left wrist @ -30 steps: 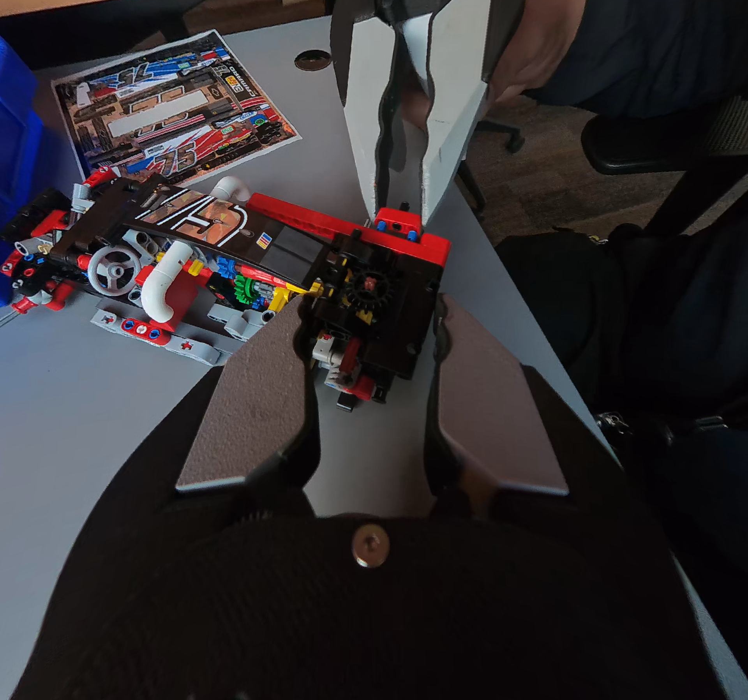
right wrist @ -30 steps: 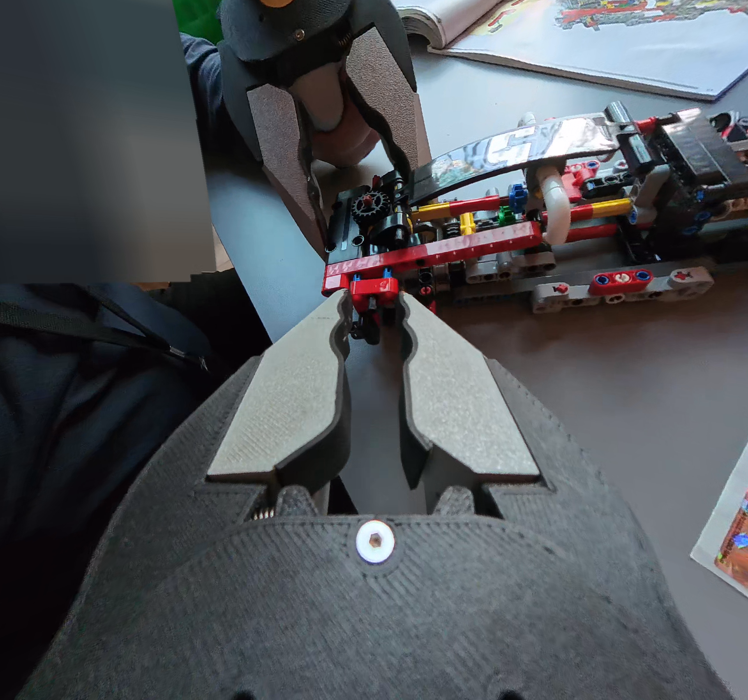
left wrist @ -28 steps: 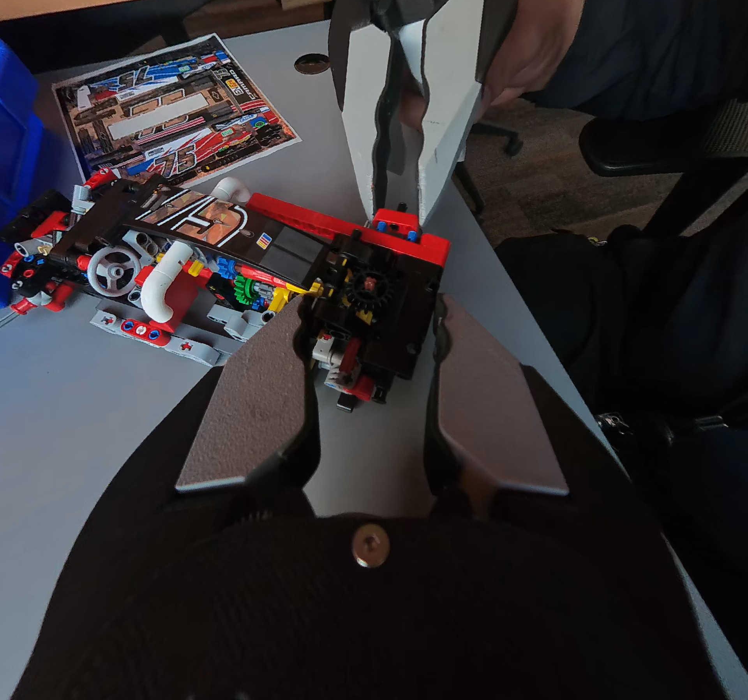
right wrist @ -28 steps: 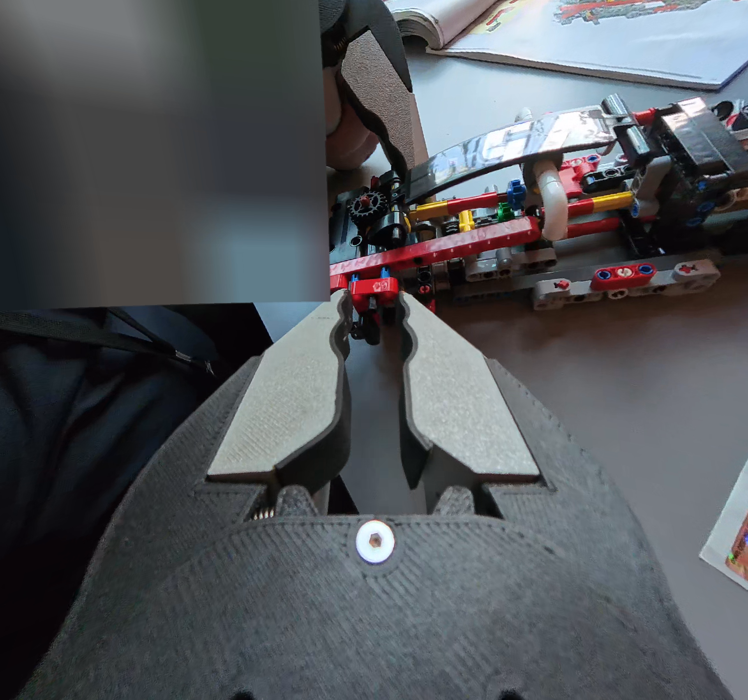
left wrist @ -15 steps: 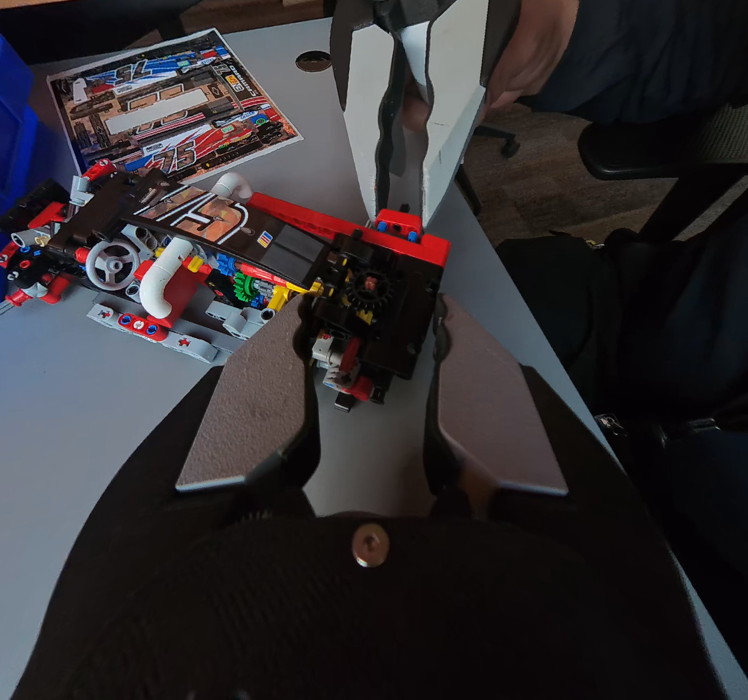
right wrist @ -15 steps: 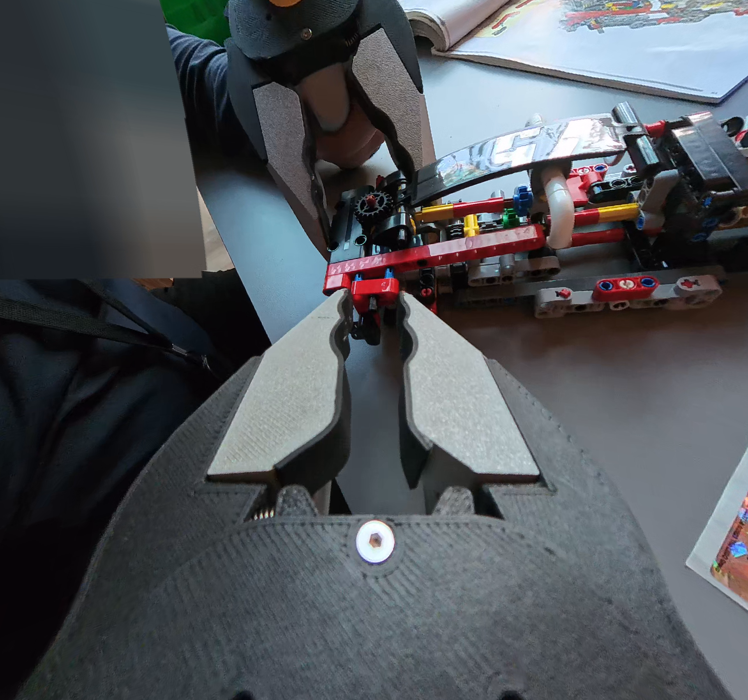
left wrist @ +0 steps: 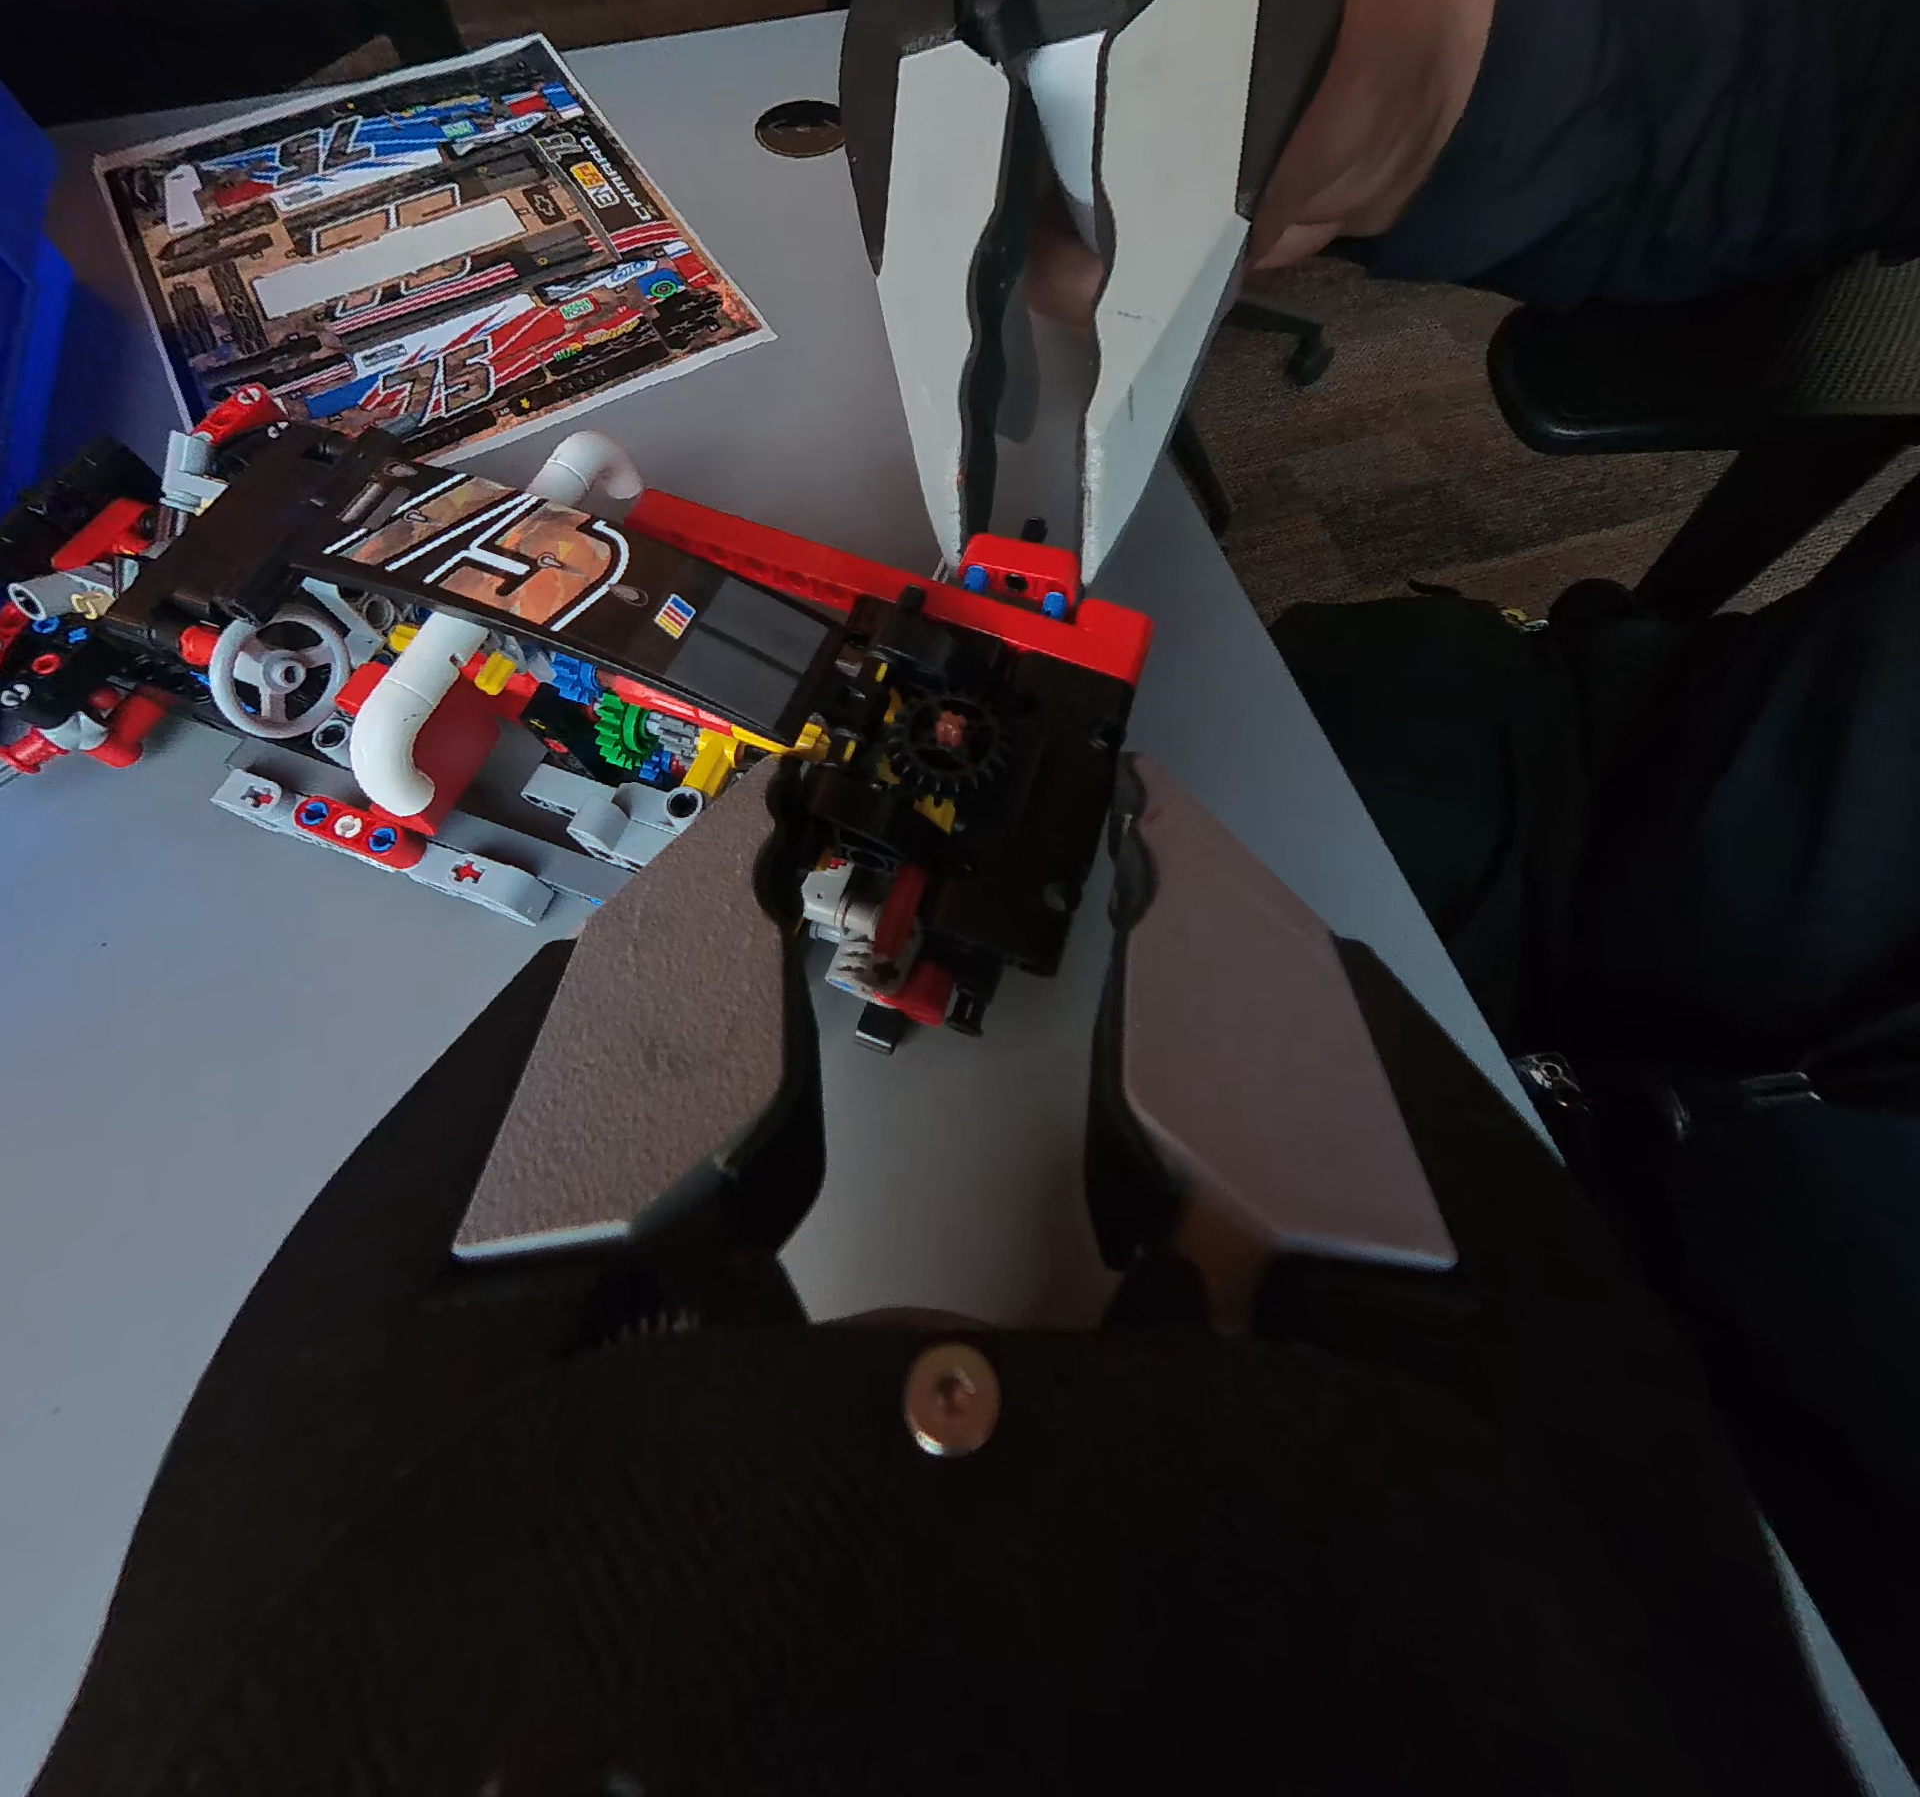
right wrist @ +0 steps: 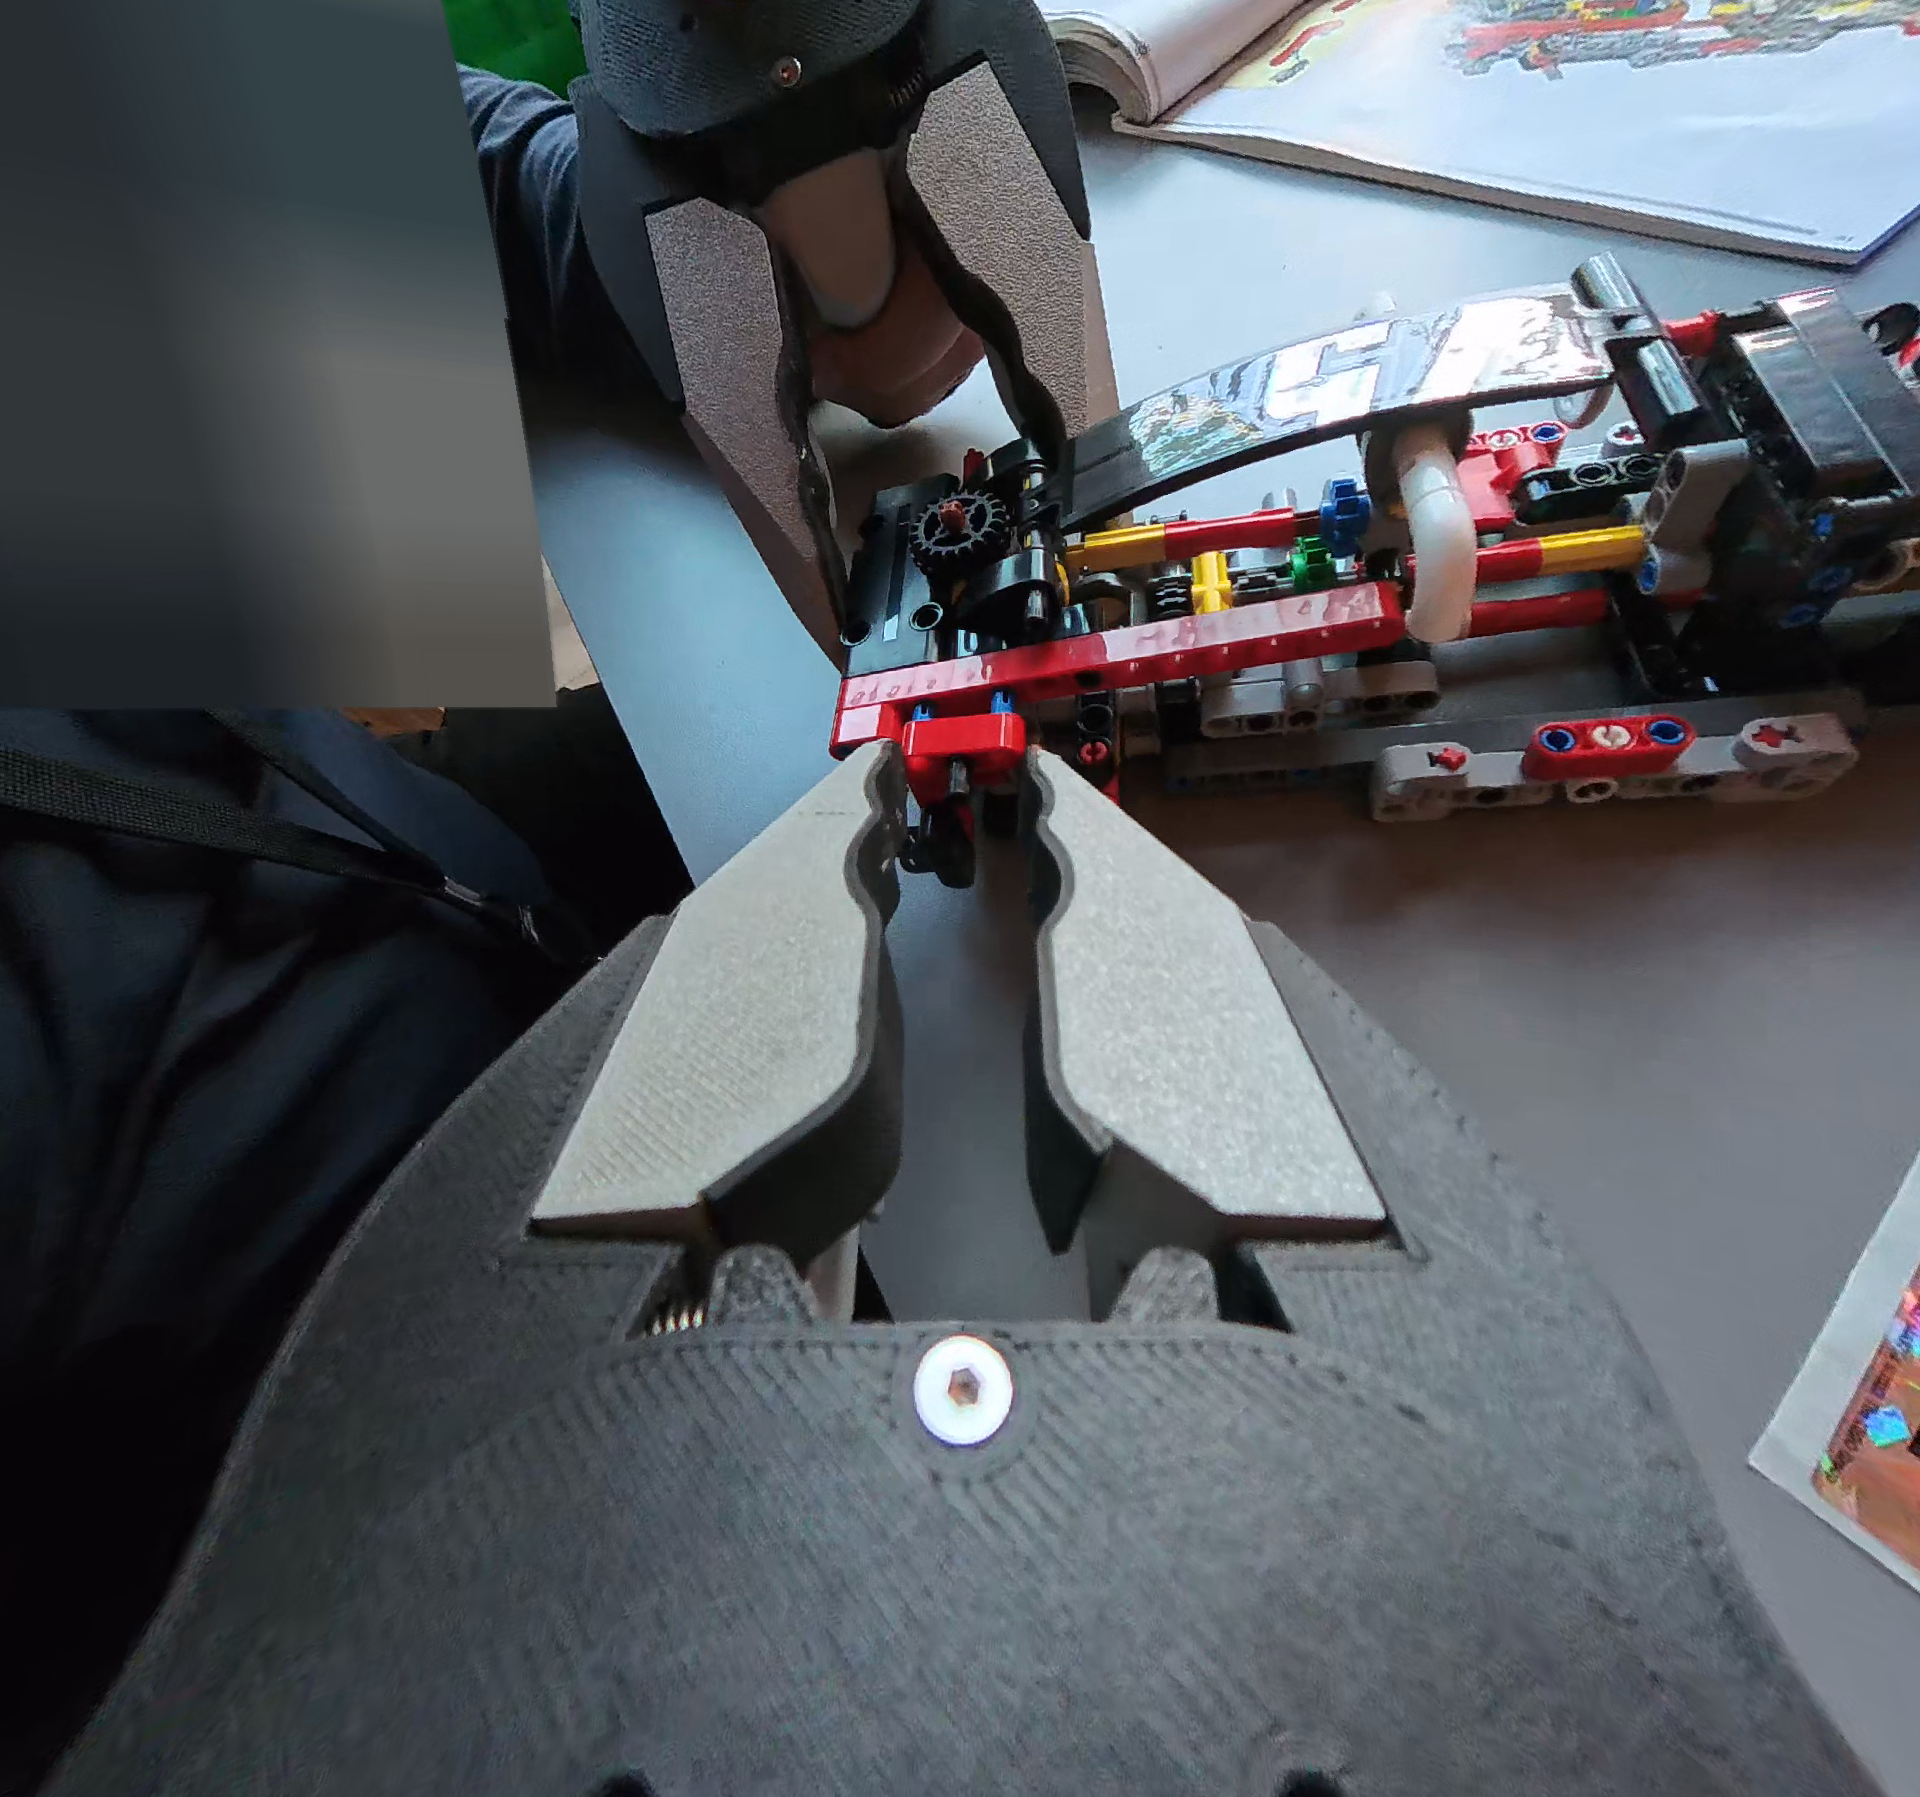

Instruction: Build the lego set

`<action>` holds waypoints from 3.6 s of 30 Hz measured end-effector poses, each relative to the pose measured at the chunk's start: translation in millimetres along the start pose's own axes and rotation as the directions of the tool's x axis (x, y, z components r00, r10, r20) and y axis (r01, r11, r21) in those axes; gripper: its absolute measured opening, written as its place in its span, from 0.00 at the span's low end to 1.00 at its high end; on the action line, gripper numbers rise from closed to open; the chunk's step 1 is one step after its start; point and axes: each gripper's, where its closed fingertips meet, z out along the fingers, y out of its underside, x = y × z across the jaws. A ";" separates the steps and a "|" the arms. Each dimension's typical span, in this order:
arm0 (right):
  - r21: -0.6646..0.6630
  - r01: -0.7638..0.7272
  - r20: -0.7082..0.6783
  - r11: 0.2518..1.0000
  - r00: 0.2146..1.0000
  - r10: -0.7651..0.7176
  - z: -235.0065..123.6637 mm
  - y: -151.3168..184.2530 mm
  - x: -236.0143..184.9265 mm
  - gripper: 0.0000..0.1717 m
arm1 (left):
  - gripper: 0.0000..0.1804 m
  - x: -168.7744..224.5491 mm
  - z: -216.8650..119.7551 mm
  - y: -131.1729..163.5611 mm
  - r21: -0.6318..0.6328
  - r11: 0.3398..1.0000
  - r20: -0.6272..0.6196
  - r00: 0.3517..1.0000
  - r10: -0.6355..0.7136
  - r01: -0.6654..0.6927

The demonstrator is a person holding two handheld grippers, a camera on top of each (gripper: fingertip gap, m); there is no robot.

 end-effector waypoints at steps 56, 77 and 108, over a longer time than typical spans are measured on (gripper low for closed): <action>-0.082 0.207 0.036 0.975 0.978 -0.205 -3.0 2.6 4.0 0.03 | 0.32 -5.2 3.0 -1.5 0.004 0.999 -0.032 0.998 -0.046 0.046; -0.032 0.095 -0.132 0.995 0.986 -0.099 -5.9 6.9 5.8 0.00 | 0.32 -5.0 4.4 -3.1 0.037 0.998 -0.006 0.999 -0.054 0.054; 0.043 0.117 -0.055 0.992 0.992 -0.114 -1.0 2.7 1.2 0.00 | 0.31 -5.0 5.4 -3.2 0.035 0.997 -0.006 0.997 -0.074 0.074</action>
